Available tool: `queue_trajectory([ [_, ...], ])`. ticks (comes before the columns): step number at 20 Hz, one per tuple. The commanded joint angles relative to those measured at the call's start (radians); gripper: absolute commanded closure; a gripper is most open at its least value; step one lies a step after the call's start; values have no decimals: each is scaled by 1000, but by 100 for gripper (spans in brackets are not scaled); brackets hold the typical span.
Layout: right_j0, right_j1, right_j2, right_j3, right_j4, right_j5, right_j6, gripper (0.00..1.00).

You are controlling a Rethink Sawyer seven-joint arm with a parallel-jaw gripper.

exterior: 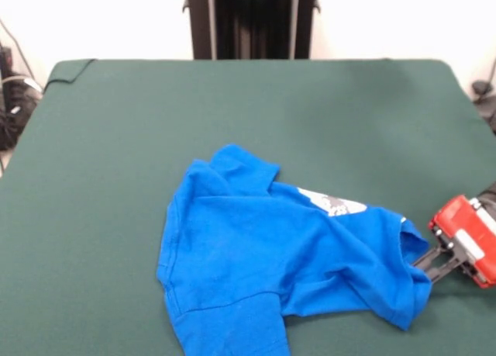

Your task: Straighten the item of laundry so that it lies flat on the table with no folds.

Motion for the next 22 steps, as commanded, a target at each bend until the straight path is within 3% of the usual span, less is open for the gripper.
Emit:
queue_trajectory([
  [1, -73, 104, 167, 92, 115, -140, 116, 100],
  [4, -103, 109, 217, 88, 201, -169, 59, 100],
  [7, -130, 93, 317, 119, 367, -148, -52, 100],
  [9, -122, 95, 290, 111, 363, -75, -1, 100],
  [13, -93, 144, 131, 39, 206, 80, 231, 100],
  [16, -85, 157, 94, 29, 147, 119, 294, 100],
  [18, -86, 153, 122, 38, 149, 99, 337, 100],
  [22, -113, 114, 296, 93, 302, -39, 297, 100],
])
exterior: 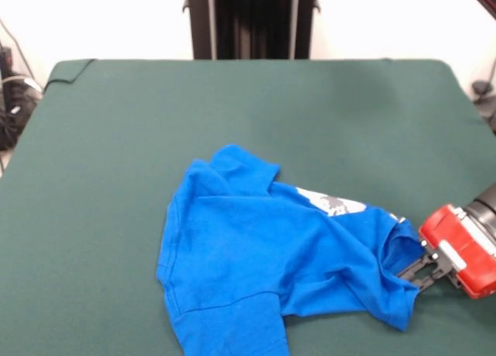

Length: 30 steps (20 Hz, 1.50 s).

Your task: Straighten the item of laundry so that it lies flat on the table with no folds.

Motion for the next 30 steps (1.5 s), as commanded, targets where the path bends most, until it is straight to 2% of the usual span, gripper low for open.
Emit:
queue_trajectory([
  [1, -30, 126, 246, 178, 176, -53, 280, 100],
  [2, -29, 124, 257, 181, 182, -56, 283, 100],
  [3, -20, 127, 231, 172, 148, -31, 297, 100],
  [6, 10, 176, 46, 102, -71, 83, 383, 100],
  [7, 16, 206, -33, 69, -169, 143, 431, 100],
  [9, 19, 237, -107, 46, -275, 204, 475, 100],
  [11, 28, 236, -117, 58, -318, 215, 466, 100],
  [16, 61, 201, -94, 127, -370, 222, 404, 100],
  [19, 74, 192, -87, 136, -393, 238, 350, 100],
  [24, 92, 170, -72, 172, -421, 224, 331, 100],
  [26, 89, 180, -74, 156, -431, 229, 319, 100],
  [28, 86, 182, -59, 145, -421, 220, 315, 100],
  [29, 69, 180, 3, 124, -356, 172, 307, 100],
  [30, 63, 176, 30, 122, -328, 144, 304, 100],
])
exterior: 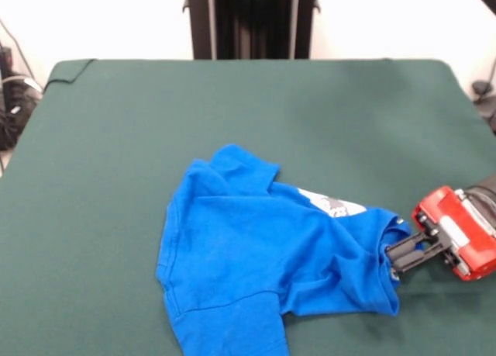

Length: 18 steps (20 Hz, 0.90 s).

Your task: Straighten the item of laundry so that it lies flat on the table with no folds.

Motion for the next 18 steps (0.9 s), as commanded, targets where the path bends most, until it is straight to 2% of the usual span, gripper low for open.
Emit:
queue_trajectory([
  [1, -23, 73, 195, 141, 151, -71, 196, 100],
  [2, -31, 67, 229, 143, 190, -95, 177, 100],
  [5, -80, 26, 427, 185, 438, -188, 31, 100],
  [7, -103, 1, 511, 225, 557, -194, -52, 100],
  [12, -110, -41, 554, 295, 660, -164, -94, 100],
  [18, -121, -87, 619, 365, 772, -100, -73, 100],
])
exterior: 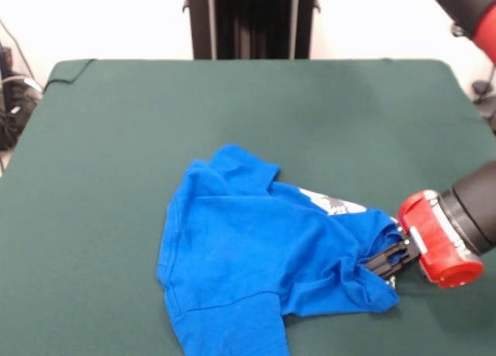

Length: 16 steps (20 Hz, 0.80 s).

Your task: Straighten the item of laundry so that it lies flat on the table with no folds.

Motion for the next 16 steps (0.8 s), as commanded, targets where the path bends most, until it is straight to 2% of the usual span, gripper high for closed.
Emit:
queue_trajectory([
  [1, 16, 96, 285, 318, 281, -29, -71, 100],
  [4, -4, 70, 347, 362, 355, -17, -88, 100],
  [5, -21, 59, 393, 386, 410, -6, -112, 100],
  [13, -50, 16, 463, 472, 528, 16, -154, 100],
  [16, -47, 8, 457, 481, 537, 6, -141, 100],
])
